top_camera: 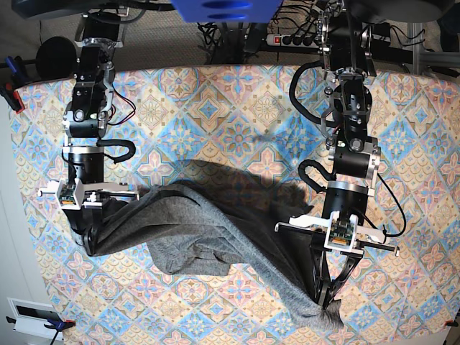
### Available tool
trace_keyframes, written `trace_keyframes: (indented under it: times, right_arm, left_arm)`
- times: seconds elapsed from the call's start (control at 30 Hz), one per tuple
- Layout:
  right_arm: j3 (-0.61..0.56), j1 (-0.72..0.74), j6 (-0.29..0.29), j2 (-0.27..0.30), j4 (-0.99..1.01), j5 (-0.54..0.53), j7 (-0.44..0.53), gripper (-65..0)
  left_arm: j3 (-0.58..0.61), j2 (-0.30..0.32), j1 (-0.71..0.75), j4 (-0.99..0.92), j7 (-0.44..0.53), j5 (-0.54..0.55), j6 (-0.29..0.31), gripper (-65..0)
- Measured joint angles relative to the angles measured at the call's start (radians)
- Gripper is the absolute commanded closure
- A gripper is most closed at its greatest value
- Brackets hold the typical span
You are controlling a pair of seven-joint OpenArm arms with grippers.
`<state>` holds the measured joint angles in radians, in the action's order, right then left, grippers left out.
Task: Layout the t-shirt on the table in an organized manner, then fold the t-shirt properly
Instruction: 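Lift the shirt with both grippers and stretch it between them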
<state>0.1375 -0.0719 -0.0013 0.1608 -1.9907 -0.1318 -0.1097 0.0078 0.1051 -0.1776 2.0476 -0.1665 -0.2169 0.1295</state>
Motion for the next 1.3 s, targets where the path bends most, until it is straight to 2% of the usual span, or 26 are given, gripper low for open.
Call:
trace_keyframes:
  times: [0.07, 0.3, 0.6, 0.73, 0.93, 1.13, 1.3]
  right_arm:
    - [0.000, 0.000, -0.003, 0.000, 0.000, 0.000, 0.000, 0.0]
    - [-0.005, 0.000, -0.002, 0.000, 0.000, 0.000, 0.000, 0.0]
    - [-0.005, 0.000, -0.003, 0.000, 0.000, 0.000, 0.000, 0.0]
    - [-0.005, 0.000, -0.003, 0.000, 0.000, 0.000, 0.000, 0.0]
    - [-0.005, 0.000, -0.003, 0.000, 0.000, 0.000, 0.000, 0.0]
    - [-0.003, 0.001, -0.003, 0.001, 0.000, 0.000, 0.000, 0.0]
    - [0.000, 0.001, -0.003, 0.042, 0.000, 0.000, 0.068, 0.0]
  left_arm:
    - [0.001, -0.001, 0.003, 0.000, 0.025, 0.000, 0.001, 0.0]
    - [0.005, -0.036, 0.003, 0.000, 0.024, 0.000, 0.002, 0.0]
    - [0.005, -0.036, 0.003, 0.000, 0.025, 0.002, 0.001, 0.0]
    - [0.005, -0.036, 0.003, 0.000, 0.025, 0.060, -0.001, 0.0]
    - [0.004, -0.035, 0.004, 0.000, 0.025, 0.068, -0.002, 0.0]
    - [0.000, -0.034, 0.054, 0.001, 0.030, 0.071, -0.002, 0.0]
    - [-0.001, -0.033, 0.098, 0.002, 0.032, 0.071, -0.004, 0.0]
